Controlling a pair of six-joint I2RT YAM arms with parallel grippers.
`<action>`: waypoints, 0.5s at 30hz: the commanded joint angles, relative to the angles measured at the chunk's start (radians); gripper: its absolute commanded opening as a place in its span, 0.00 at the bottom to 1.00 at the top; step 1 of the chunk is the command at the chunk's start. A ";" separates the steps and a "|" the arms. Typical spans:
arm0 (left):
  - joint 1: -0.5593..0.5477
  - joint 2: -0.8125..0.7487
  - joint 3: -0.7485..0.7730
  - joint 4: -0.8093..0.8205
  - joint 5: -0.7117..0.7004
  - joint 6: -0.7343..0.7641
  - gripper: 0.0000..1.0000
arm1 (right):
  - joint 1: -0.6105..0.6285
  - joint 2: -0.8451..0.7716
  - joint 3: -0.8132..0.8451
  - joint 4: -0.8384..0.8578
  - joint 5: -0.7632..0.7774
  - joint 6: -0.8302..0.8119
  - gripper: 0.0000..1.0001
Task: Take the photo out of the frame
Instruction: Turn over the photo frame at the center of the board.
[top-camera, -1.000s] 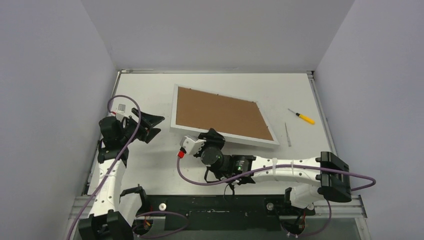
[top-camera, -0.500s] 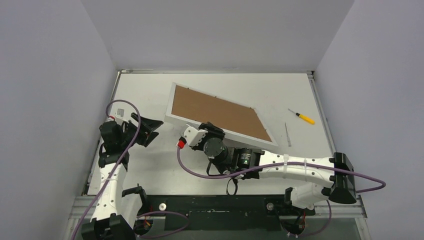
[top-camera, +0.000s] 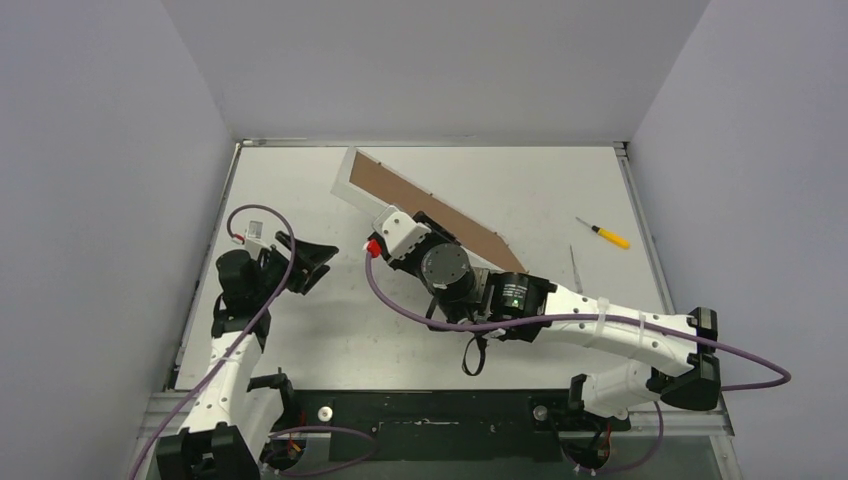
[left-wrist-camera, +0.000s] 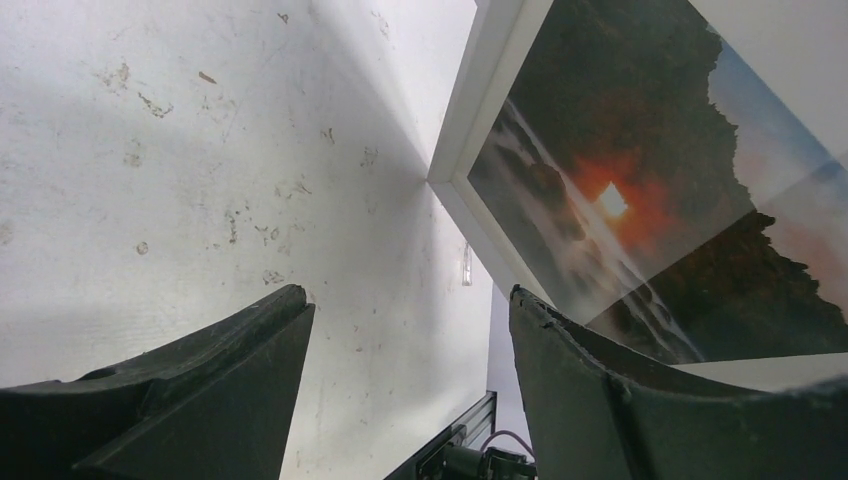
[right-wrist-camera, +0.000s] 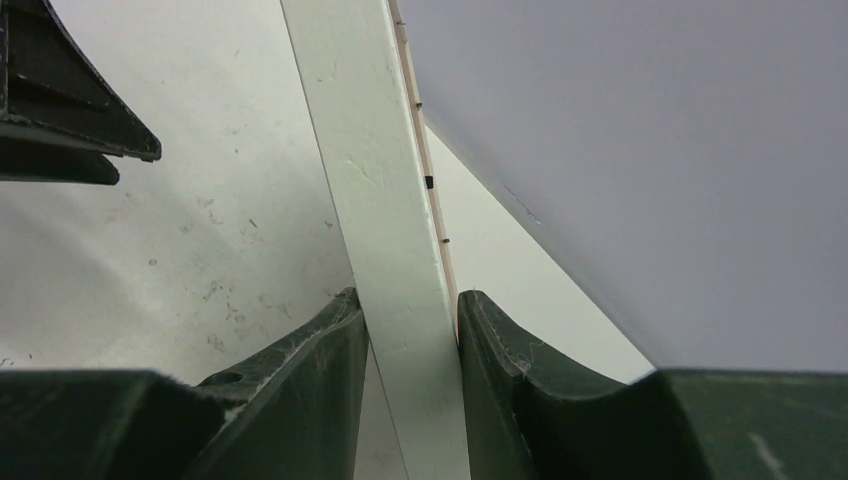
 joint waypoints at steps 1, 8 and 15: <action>-0.025 0.004 0.033 0.074 -0.036 0.008 0.70 | -0.002 -0.012 0.141 0.075 -0.002 0.054 0.05; -0.068 0.030 0.031 0.135 -0.045 0.000 0.68 | -0.014 0.037 0.352 0.039 -0.020 0.036 0.05; -0.087 0.071 0.016 0.201 -0.018 -0.016 0.67 | -0.098 0.123 0.525 -0.097 -0.049 0.180 0.05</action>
